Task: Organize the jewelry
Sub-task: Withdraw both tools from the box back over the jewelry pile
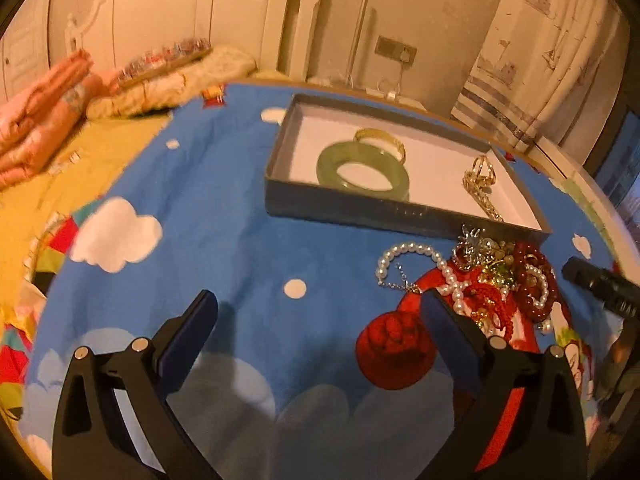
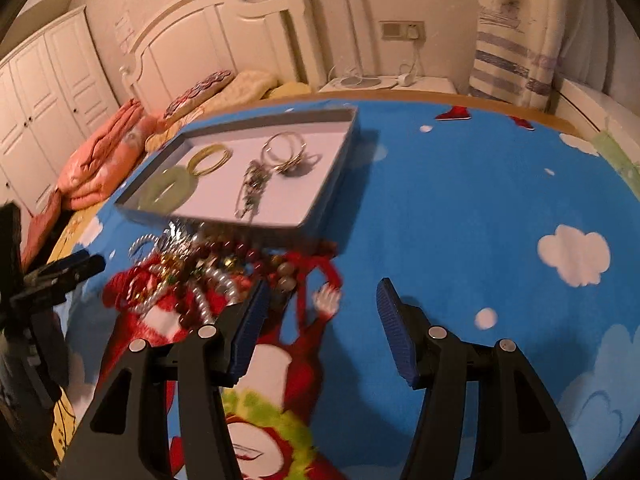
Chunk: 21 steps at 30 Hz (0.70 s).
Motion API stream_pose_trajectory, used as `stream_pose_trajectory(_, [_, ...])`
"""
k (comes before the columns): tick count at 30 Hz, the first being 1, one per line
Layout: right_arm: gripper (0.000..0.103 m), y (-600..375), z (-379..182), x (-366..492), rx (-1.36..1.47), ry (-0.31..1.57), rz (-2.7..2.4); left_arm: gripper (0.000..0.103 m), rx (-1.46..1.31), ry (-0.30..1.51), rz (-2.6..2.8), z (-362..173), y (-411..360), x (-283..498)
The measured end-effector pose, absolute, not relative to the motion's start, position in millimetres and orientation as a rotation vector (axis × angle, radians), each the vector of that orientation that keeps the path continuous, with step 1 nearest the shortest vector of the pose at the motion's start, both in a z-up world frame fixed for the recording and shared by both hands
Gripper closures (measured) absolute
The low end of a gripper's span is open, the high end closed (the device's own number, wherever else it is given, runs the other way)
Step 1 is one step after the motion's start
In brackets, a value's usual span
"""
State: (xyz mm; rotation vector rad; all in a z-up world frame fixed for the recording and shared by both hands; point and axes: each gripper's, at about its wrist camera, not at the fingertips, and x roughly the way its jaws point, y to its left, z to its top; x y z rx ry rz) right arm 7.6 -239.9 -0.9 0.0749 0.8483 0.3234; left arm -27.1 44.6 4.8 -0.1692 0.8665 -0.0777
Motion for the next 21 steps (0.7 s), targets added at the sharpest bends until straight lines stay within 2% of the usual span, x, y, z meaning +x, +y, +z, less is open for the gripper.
stream_pose_trajectory(4, [0.06,-225,-2,2,0.061,0.851,0.363,0.003,-0.219,0.871,-0.084,5,51,-25])
stream_pose_trajectory(7, [0.073,-211,-7,3,-0.015,0.871,0.342,0.003,-0.233,0.867,-0.091,5,52,-25])
stream_pose_trajectory(11, [0.078,-204,-11,7,-0.052,0.892,0.302,0.003,-0.237,0.867,-0.094,5,51,-24])
stream_pose_trajectory(17, [0.078,-190,-12,8,-0.162,0.883,0.26,0.002,-0.247,0.863,-0.103,5,52,-21])
stream_pose_trajectory(19, [0.086,-186,-12,6,-0.188,0.871,0.258,0.002,-0.249,0.862,-0.105,5,52,-21])
stream_pose_trajectory(21, [0.09,-186,-11,0,-0.208,0.851,0.254,0.002,-0.254,0.86,-0.106,5,52,-22])
